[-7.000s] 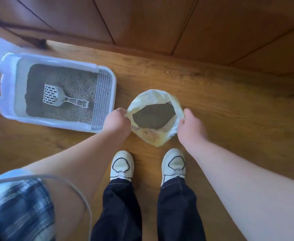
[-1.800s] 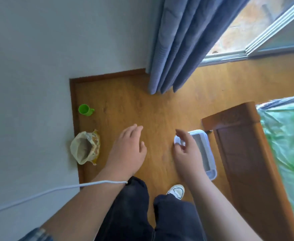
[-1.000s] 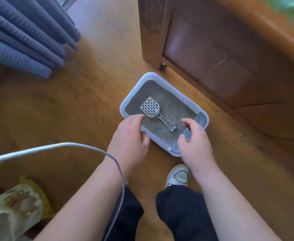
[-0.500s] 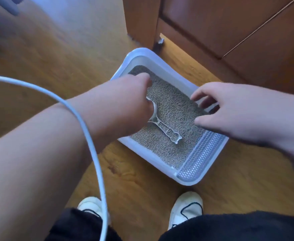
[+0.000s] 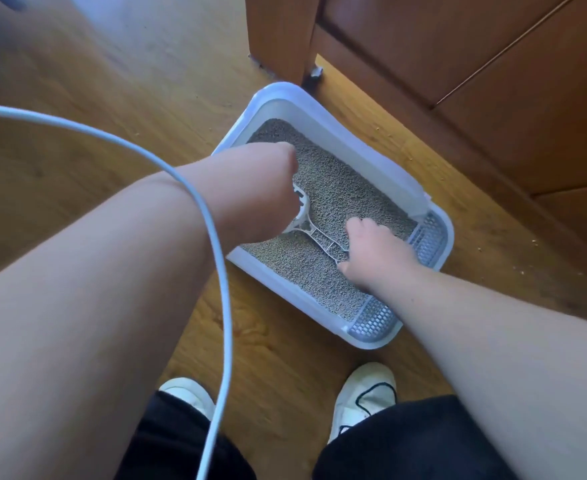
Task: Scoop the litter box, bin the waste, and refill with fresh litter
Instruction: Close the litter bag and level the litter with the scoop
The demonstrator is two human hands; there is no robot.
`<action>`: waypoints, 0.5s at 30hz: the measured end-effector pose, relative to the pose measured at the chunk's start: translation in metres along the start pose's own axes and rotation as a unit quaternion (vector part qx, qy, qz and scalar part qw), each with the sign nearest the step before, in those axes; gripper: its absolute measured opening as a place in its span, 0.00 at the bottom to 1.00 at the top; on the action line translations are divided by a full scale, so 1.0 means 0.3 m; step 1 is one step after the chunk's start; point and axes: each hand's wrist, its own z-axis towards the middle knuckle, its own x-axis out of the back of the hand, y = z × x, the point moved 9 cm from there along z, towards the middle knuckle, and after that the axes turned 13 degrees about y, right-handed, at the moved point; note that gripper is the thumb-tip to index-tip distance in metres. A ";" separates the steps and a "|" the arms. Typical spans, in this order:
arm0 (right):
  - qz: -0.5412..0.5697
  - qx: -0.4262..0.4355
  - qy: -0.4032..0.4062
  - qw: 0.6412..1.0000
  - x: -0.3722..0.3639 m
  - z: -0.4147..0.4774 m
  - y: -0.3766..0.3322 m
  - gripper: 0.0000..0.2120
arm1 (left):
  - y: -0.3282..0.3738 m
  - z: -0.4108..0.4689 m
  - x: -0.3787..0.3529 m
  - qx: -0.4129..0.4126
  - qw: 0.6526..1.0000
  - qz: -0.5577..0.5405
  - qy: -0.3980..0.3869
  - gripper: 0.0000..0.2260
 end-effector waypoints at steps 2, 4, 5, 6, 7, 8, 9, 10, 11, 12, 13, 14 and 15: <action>0.003 -0.012 0.019 1.000 -0.061 0.005 -0.007 0.30 | 0.012 -0.018 -0.005 -0.004 1.000 -0.008 -0.002 0.14; 0.008 -0.029 0.046 0.998 -0.111 0.012 -0.006 0.32 | 0.019 -0.034 -0.023 -0.012 1.000 0.001 -0.008 0.13; 0.006 -0.037 0.057 0.998 -0.132 0.013 -0.001 0.33 | 0.019 -0.044 -0.029 -0.015 1.000 0.006 -0.012 0.13; 0.004 -0.043 0.061 0.997 -0.153 0.010 0.005 0.32 | 0.020 -0.054 -0.032 -0.016 1.000 0.006 -0.017 0.13; 0.007 -0.049 0.063 0.997 -0.169 0.005 0.014 0.32 | 0.022 -0.064 -0.030 -0.014 1.000 0.000 -0.020 0.13; 0.014 -0.057 0.070 0.996 -0.180 0.005 0.027 0.30 | 0.024 -0.067 -0.025 -0.014 1.000 -0.005 -0.018 0.13; 0.022 -0.066 0.080 0.994 -0.182 0.010 0.039 0.27 | 0.021 -0.066 -0.015 -0.015 1.000 -0.006 -0.013 0.13; 0.032 -0.071 0.084 0.993 -0.175 0.014 0.043 0.25 | 0.015 -0.066 -0.008 -0.014 1.000 -0.005 -0.009 0.13; 0.042 -0.070 0.080 0.993 -0.167 0.017 0.043 0.22 | 0.009 -0.067 -0.008 -0.014 1.000 -0.004 -0.009 0.13; 0.052 -0.067 0.070 0.994 -0.157 0.018 0.038 0.20 | 0.005 -0.066 -0.010 -0.013 1.000 -0.002 -0.012 0.13; 0.067 -0.065 0.059 0.994 -0.138 0.017 0.033 0.19 | 0.002 -0.060 -0.013 -0.011 1.000 0.000 -0.016 0.13; 0.088 -0.065 0.047 0.993 -0.112 0.014 0.029 0.18 | 0.001 -0.051 -0.017 -0.008 1.000 0.001 -0.021 0.13; 0.118 -0.066 0.040 0.990 -0.072 0.009 0.023 0.16 | 0.000 -0.042 -0.020 -0.007 1.000 -0.002 -0.028 0.13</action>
